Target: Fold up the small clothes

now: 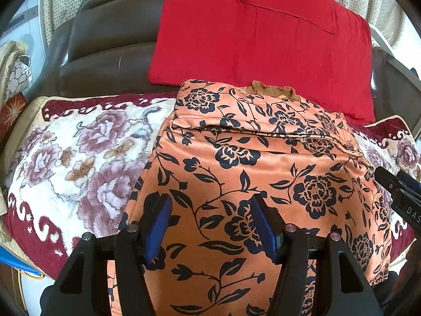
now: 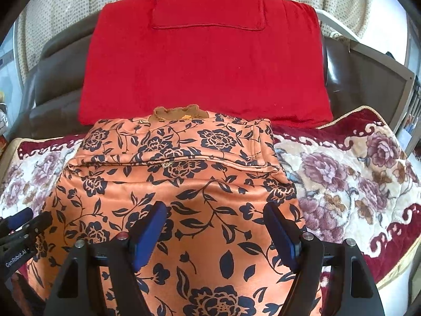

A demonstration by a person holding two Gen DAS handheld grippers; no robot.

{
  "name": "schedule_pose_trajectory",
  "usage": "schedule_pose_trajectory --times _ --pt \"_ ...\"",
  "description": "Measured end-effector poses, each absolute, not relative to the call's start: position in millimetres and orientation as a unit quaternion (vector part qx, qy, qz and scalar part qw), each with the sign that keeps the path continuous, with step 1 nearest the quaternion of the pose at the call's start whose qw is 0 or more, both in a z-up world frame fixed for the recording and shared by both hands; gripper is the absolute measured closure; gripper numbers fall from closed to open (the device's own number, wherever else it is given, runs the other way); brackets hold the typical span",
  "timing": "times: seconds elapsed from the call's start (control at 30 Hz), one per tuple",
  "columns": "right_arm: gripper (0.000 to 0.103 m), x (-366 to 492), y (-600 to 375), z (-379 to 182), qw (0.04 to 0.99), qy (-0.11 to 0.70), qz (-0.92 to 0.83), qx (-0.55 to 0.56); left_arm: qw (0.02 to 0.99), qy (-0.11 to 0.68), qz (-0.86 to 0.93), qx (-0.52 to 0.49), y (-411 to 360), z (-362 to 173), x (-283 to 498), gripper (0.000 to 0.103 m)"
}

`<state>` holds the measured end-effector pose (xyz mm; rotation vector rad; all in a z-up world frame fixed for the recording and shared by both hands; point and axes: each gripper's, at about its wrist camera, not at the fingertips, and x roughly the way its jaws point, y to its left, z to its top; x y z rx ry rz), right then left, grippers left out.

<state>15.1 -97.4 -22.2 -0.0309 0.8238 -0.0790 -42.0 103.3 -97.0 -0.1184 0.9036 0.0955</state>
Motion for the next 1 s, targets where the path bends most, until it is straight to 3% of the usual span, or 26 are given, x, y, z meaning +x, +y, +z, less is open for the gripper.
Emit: schedule_pose_trajectory --times 0.43,0.73,0.8,1.0 --pt "0.024 16 -97 -27 0.915 0.403 -0.031 -0.013 0.896 0.438 0.048 -0.051 99 -100 -41 0.040" --pt "0.024 -47 -152 -75 0.832 0.497 0.103 0.225 0.897 0.437 0.044 -0.052 133 -97 -77 0.040" --pt "0.024 -80 -173 -85 0.822 0.499 0.089 0.259 0.893 0.444 0.058 -0.057 151 -103 -94 0.036" --pt "0.024 -141 -269 -99 0.823 0.470 -0.020 0.317 0.856 0.495 0.071 -0.134 202 -141 -140 0.035"
